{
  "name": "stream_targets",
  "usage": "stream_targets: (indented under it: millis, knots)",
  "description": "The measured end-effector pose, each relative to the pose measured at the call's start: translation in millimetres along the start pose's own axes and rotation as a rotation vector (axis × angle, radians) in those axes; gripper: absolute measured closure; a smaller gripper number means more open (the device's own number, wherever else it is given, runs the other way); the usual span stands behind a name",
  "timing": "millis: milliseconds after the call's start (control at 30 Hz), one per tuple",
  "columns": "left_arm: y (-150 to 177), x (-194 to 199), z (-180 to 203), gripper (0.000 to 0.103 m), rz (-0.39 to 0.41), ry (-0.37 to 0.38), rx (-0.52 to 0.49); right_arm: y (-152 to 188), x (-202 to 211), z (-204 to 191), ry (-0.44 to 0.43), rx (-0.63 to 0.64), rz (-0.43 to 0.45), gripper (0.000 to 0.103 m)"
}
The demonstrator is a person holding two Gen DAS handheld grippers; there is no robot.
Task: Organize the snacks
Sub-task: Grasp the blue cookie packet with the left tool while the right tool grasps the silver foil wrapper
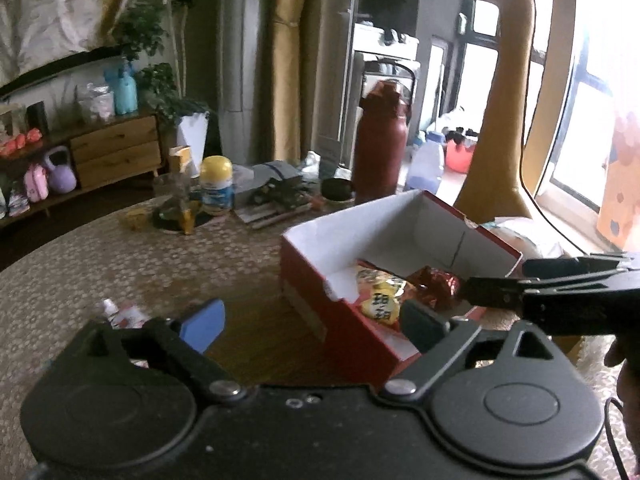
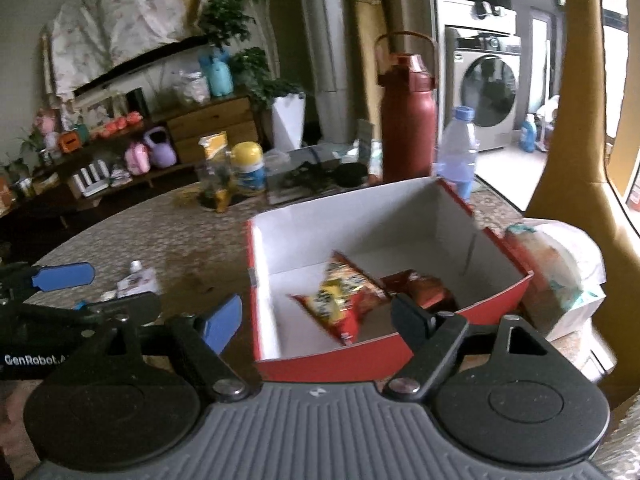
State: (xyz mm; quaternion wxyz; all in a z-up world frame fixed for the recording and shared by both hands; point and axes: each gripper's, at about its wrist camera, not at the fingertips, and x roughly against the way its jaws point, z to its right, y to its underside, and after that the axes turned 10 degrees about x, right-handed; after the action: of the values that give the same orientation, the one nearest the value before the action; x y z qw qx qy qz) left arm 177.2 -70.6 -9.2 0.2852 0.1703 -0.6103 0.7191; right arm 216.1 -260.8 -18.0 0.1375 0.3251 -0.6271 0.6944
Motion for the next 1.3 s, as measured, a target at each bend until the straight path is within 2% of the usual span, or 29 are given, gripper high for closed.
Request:
stream_targets:
  millis: [267,433,700,967,1167,1300]
  knots:
    - [13.4,32.1,-47.2,0.000,0.072,-0.038,0.042,4.9,4.1,-36.9,-0.086,-0.014,0.034,0.006]
    - [21.2,44.5,-78.0,0.000,0.095,-0.074,0.075,9.8,-5.0,-62.3,-0.139,-0.016,0.048,0.006]
    - [25.4,51.1,-147.2,0.000,0.108,-0.171,0.143,13.4,-29.2,-107.7,-0.204,0.088,0.028,0.006]
    - [40.0,34.2,-217.3,0.000,0.060,-0.287,0.185,22.6,-67.8,-142.5,-0.245,0.144,-0.032,0.006]
    - [57.8,10.5,-255.5,0.000,-0.002,-0.353,0.220,39.1,-101.1,-164.2,-0.268,0.222,-0.092,0.006]
    - [68.5,-3.9,-271.8,0.000,-0.050,-0.358,0.240,49.0,-119.9,-175.7,-0.261,0.293,-0.126,0.006]
